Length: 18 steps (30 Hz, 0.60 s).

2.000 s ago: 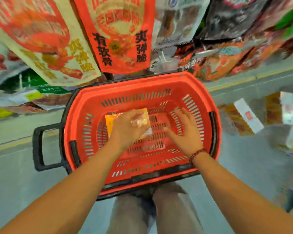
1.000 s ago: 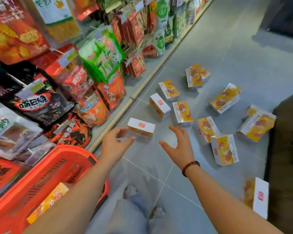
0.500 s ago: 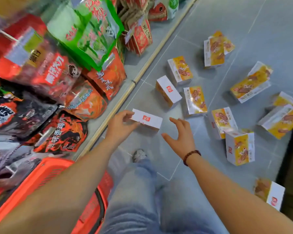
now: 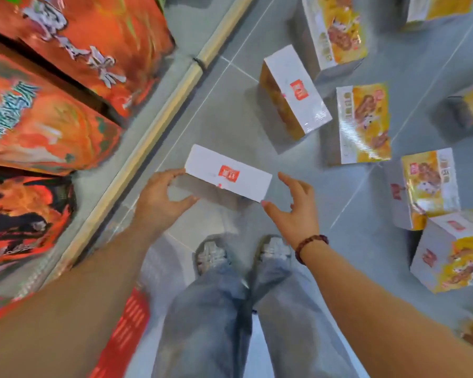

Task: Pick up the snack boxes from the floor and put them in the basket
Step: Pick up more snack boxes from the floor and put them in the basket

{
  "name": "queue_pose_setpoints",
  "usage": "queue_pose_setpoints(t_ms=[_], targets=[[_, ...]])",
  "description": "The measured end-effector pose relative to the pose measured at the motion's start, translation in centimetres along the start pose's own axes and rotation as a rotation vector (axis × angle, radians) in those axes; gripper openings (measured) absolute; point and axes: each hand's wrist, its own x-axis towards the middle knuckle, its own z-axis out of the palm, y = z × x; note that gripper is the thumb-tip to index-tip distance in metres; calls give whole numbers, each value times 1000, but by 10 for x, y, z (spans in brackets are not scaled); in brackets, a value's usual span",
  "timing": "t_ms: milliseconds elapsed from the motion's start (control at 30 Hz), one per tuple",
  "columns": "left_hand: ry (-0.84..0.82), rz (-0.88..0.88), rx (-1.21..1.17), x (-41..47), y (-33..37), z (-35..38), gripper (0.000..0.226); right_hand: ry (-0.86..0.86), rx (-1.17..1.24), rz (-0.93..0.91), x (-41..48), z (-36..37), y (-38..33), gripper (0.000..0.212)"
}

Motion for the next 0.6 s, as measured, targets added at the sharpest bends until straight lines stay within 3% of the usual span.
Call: queue_pose_setpoints(t_ms=[167,267,400,600], targets=[[45,34,57,50,-67,49,78,-100,-62,-23,46,57,57,75],[7,26,58,72,-95,76,95,-149,-82,54,62,87,87,91],[-34,72,51,87,-119,100,109,-59,-42,53,72,124,115,107],[71,121,-20,93,-119,117,99,97,16,-11,79,141,119,93]])
